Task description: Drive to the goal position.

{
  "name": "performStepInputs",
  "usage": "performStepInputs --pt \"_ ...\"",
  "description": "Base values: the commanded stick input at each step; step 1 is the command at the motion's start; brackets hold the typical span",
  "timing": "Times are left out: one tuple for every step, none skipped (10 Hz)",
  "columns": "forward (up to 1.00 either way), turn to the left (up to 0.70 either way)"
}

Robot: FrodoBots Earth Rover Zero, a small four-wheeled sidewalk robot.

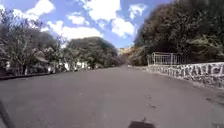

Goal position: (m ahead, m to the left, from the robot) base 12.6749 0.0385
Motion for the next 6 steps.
performStepInputs --pt "0.5 0.0" --pt "0.5 0.0" --pt "0.5 0.0" --pt "0.5 0.0" --pt "0.5 0.0" --pt "0.5 0.0"
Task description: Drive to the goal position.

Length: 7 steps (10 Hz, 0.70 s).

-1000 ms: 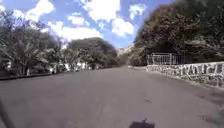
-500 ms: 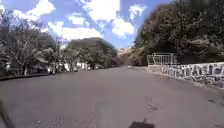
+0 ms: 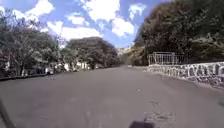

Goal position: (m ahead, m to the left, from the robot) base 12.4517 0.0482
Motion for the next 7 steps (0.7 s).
performStepInputs --pt "0.5 0.0" --pt "0.5 0.0" --pt "0.5 0.0" --pt "0.5 0.0" --pt "0.5 0.0" --pt "0.5 0.0" --pt "0.5 0.0"
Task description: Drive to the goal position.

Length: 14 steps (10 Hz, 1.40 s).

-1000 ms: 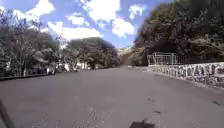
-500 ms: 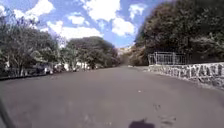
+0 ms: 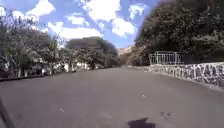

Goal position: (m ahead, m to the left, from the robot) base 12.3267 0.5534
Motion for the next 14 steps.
performStepInputs --pt "0.5 0.0" --pt "0.5 0.0" --pt "0.5 -0.27" --pt "0.5 -0.14" --pt "0.5 -0.01" --pt "0.5 0.0" --pt "0.5 0.0" --pt "0.5 0.0" --pt "0.5 0.0" --pt "0.5 0.0" --pt "0.5 0.0" --pt "0.5 0.0" --pt "0.5 0.0" --pt "0.5 0.0"
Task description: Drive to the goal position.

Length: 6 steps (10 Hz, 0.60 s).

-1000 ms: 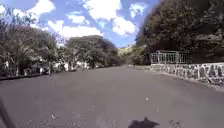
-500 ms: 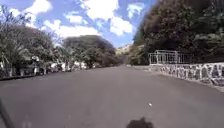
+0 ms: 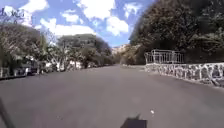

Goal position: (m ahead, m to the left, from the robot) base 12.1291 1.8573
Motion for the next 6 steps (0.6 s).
performStepInputs --pt "0.5 0.0" --pt "0.5 0.0" --pt "0.5 0.0" --pt "0.5 0.0" --pt "0.5 0.0" --pt "0.5 0.0"
